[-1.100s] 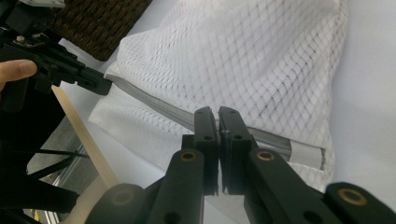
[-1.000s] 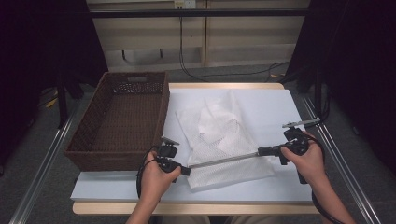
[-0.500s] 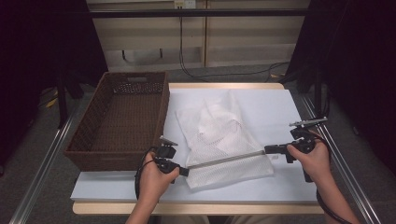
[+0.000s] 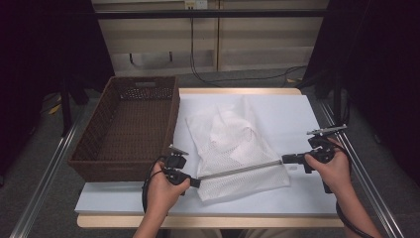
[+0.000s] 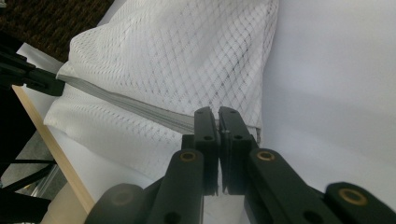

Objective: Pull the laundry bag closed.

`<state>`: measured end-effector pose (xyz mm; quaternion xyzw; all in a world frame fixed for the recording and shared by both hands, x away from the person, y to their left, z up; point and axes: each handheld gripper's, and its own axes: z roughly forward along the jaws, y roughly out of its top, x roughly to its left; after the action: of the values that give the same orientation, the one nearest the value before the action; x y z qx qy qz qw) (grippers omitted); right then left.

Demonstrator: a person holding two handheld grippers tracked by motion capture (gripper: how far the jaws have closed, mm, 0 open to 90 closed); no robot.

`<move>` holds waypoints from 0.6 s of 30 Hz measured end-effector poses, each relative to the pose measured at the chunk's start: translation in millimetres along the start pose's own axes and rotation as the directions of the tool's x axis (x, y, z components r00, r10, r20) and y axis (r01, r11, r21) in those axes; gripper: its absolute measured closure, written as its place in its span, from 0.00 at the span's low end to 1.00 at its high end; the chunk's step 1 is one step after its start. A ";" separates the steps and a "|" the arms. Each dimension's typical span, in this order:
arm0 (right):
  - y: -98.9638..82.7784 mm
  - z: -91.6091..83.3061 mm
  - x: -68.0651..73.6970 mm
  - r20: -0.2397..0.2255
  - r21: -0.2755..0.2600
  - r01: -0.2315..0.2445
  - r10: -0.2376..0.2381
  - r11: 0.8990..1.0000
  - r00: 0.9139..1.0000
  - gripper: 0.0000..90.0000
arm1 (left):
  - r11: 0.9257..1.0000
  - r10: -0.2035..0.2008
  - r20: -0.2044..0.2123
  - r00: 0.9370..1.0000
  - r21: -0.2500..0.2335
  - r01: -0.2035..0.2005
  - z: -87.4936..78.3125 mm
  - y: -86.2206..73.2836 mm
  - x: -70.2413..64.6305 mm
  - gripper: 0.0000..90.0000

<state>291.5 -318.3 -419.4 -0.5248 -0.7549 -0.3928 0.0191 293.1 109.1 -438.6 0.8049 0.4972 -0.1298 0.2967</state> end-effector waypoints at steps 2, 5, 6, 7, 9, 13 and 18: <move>-0.2 1.2 0.6 0.017 0.008 0.012 -0.012 1.000 1.000 0.97 | 1.000 0.002 -0.006 1.000 -0.004 -0.002 -1.9 0.4 -2.1 0.93; -0.2 1.5 1.9 0.016 -0.001 0.015 -0.015 1.000 1.000 0.96 | 1.000 0.017 -0.005 1.000 -0.011 -0.017 -5.2 1.0 -4.5 0.87; 0.1 0.8 2.6 0.013 -0.010 0.020 -0.020 1.000 1.000 0.93 | 1.000 0.014 0.000 1.000 -0.013 -0.014 -6.6 1.2 -5.7 0.85; 0.7 -0.4 3.9 0.011 -0.015 0.024 -0.024 1.000 1.000 0.88 | 1.000 0.016 0.014 1.000 -0.013 -0.016 -8.8 1.6 -5.7 0.80; 2.0 -2.9 7.7 0.023 -0.035 0.030 -0.029 0.999 0.999 0.77 | 0.999 0.010 0.008 1.000 -0.052 -0.009 -12.8 2.5 -8.3 0.73; 3.1 -5.4 11.6 0.050 -0.049 0.055 -0.052 0.997 0.997 0.67 | 0.995 0.028 0.001 1.000 -0.096 -0.027 -22.9 4.1 -12.0 0.60; 2.4 -6.4 12.1 0.070 -0.047 0.074 -0.070 0.996 0.995 0.58 | 0.989 0.054 -0.010 0.998 -0.138 -0.055 -25.9 6.6 -13.5 0.46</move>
<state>285.6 -312.5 -408.2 -0.5107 -0.7636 -0.3936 -0.0340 290.3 112.9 -409.0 0.7962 0.4837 -0.0844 0.3537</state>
